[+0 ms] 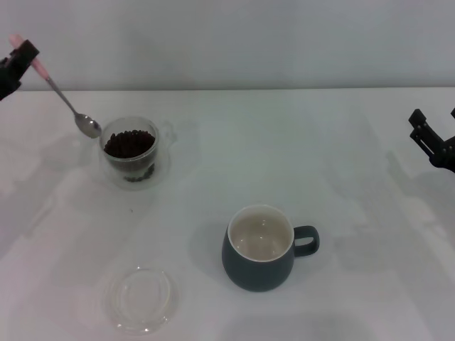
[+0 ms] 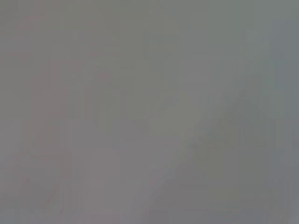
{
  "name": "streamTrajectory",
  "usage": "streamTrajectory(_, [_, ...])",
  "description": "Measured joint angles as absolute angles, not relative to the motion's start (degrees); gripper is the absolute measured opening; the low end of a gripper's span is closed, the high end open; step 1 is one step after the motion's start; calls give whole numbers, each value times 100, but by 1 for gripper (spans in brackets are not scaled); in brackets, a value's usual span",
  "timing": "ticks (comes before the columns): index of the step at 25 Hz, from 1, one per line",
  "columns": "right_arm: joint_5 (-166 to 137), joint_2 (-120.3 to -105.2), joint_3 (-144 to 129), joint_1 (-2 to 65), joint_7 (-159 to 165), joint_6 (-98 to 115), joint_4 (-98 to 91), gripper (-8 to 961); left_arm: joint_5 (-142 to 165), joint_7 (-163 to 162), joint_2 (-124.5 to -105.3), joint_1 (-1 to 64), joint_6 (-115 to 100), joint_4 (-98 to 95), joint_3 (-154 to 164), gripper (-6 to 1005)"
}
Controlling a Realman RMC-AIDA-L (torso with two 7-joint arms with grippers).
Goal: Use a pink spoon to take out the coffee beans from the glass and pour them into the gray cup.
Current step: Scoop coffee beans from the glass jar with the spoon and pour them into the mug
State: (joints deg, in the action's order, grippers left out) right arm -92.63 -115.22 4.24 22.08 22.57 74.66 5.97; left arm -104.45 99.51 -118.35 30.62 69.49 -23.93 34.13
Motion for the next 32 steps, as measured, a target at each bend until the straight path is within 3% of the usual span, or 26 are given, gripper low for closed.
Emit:
streamTrajectory(22, [-8680,-11520,498,2530,2454,6891,590,868,-10380,10748,-11859,3861,5577,-1725,3479,127])
streamTrajectory(32, [-8675,-11513,591,2497,2494,6888,536,868,-10371,11138,-11882,3932,5354,-1540,3731,128])
